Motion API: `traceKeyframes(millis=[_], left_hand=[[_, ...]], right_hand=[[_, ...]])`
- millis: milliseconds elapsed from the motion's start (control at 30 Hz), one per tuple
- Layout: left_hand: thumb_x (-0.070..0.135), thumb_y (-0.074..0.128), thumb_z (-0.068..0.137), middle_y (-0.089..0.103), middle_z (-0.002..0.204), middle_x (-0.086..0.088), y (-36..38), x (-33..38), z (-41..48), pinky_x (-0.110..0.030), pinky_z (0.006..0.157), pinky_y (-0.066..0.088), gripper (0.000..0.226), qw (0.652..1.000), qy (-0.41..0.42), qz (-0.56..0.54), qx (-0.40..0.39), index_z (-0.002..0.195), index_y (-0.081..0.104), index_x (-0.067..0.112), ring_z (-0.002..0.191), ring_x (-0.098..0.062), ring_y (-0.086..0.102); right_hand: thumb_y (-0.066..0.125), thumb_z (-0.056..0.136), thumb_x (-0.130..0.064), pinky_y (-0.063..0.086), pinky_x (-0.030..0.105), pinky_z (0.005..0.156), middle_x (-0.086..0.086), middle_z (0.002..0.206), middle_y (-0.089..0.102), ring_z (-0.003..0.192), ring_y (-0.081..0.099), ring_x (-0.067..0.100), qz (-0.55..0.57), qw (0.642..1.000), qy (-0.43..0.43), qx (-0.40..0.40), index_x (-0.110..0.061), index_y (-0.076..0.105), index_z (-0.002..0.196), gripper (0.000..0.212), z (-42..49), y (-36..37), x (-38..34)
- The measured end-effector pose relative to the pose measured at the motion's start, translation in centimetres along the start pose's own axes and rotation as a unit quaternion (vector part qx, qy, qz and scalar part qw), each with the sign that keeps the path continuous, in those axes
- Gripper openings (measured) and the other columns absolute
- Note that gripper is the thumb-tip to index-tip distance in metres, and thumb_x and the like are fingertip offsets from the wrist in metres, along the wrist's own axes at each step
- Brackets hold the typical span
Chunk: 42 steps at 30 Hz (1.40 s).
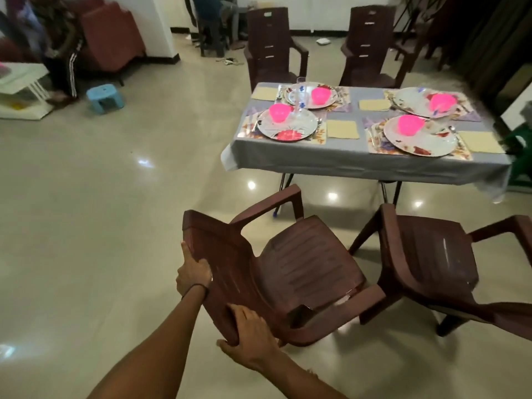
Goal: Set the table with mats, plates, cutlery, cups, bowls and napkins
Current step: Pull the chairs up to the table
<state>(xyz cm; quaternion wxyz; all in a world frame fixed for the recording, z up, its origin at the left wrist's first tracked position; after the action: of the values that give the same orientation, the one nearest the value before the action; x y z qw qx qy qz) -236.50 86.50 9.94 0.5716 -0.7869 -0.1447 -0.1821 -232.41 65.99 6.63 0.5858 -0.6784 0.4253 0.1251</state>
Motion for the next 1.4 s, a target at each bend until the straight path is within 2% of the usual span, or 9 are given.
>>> traceKeyframes(millis=[133,267,333,467,733,900,1067,1333,1400], left_hand=[[0.018,0.056,0.086,0.023,0.143,-0.021,1.4,4.4,1.5,-0.050,0.089,0.049,0.077,0.988,0.100,0.107,-0.044,0.150,0.020,0.044,0.110,-0.046,0.050],[0.015,0.059,0.085,-0.006,0.159,-0.014,1.7,5.9,4.3,-0.053,0.101,0.043,0.062,0.959,0.189,0.207,-0.052,0.142,0.045,0.035,0.139,-0.044,0.019],[0.015,0.058,0.085,-0.009,0.159,-0.014,1.6,6.3,5.3,-0.050,0.105,0.041,0.054,0.962,0.196,0.180,-0.063,0.137,0.054,0.029,0.130,-0.050,0.032],[0.009,0.055,0.081,0.017,0.145,-0.020,0.2,6.0,6.9,-0.049,0.097,0.048,0.055,0.983,0.157,0.082,-0.048,0.136,0.056,0.014,0.090,-0.050,0.060],[0.008,0.054,0.079,0.034,0.115,-0.017,-1.1,4.0,4.6,-0.045,0.086,0.051,0.063,0.995,0.091,-0.034,-0.036,0.141,0.049,0.019,0.059,-0.035,0.049],[0.009,0.058,0.078,0.037,0.108,-0.014,0.1,2.9,0.9,-0.044,0.085,0.050,0.066,0.988,0.033,-0.149,-0.030,0.142,0.048,0.022,0.071,-0.038,0.053],[0.005,0.061,0.076,0.044,0.116,-0.021,1.9,1.7,-4.1,-0.047,0.090,0.046,0.069,0.976,0.009,-0.214,-0.031,0.143,0.048,0.017,0.093,-0.045,0.056],[0.026,0.073,0.075,0.040,0.096,-0.010,0.2,0.3,-5.8,-0.047,0.075,0.044,0.030,0.987,0.127,-0.019,0.096,0.105,0.072,0.023,0.086,-0.034,0.045],[0.027,0.069,0.076,0.046,0.095,-0.005,-1.0,3.2,-3.8,-0.044,0.076,0.042,0.013,0.957,0.256,0.062,0.120,0.087,0.070,0.022,0.087,-0.029,0.048]], right_hand=[[0.042,0.082,-0.053,0.032,0.044,0.113,0.005,0.158,0.030,0.144,0.031,0.025,-0.044,0.999,-0.015,-0.026,-0.025,0.009,0.157,0.086,0.2,-0.4,1.3],[0.059,0.086,-0.031,0.030,0.044,0.114,0.009,0.163,0.020,0.148,0.024,0.024,-0.045,0.998,-0.005,-0.053,-0.023,0.002,0.158,0.092,0.0,0.3,1.6],[0.060,0.085,-0.025,0.032,0.043,0.114,0.010,0.163,0.019,0.148,0.026,0.024,-0.051,0.996,-0.005,-0.068,-0.025,0.001,0.158,0.094,0.4,0.0,1.8],[0.060,0.085,-0.017,0.034,0.040,0.114,0.014,0.162,0.024,0.145,0.032,0.027,-0.063,0.995,-0.012,-0.081,-0.023,0.003,0.159,0.093,1.2,-0.9,0.4],[0.060,0.078,-0.013,0.041,0.033,0.110,-0.005,0.158,0.035,0.139,0.042,0.016,-0.114,0.991,-0.027,-0.056,-0.047,0.001,0.154,0.103,-0.5,-3.4,2.4],[0.057,0.082,-0.011,0.047,0.042,0.102,0.000,0.145,0.051,0.127,0.052,0.024,-0.190,0.980,-0.006,-0.065,-0.058,0.002,0.149,0.099,-2.6,-7.7,5.2],[0.052,0.088,-0.018,0.046,0.039,0.105,-0.008,0.145,0.052,0.128,0.053,0.018,-0.268,0.961,0.056,-0.046,-0.045,0.029,0.148,0.069,-5.6,-10.8,10.5],[0.052,0.089,-0.024,0.044,0.035,0.105,-0.009,0.135,0.057,0.126,0.051,0.015,-0.271,0.956,0.106,0.036,-0.033,0.052,0.134,0.046,-8.1,-14.1,14.6],[0.053,0.080,-0.038,0.040,0.032,0.105,-0.011,0.134,0.055,0.125,0.049,0.013,-0.247,0.964,0.094,0.038,-0.036,0.049,0.135,0.054,-7.6,-13.4,13.4]])
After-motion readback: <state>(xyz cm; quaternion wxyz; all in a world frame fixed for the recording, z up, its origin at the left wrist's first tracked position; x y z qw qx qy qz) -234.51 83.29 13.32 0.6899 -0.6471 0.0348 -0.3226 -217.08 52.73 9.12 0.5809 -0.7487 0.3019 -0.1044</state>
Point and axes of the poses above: each hand's wrist, its own z-axis towards the middle knuckle, its own y-axis out of the palm, x = y × z, the point moved 8 cm from there along z, towards the middle knuckle
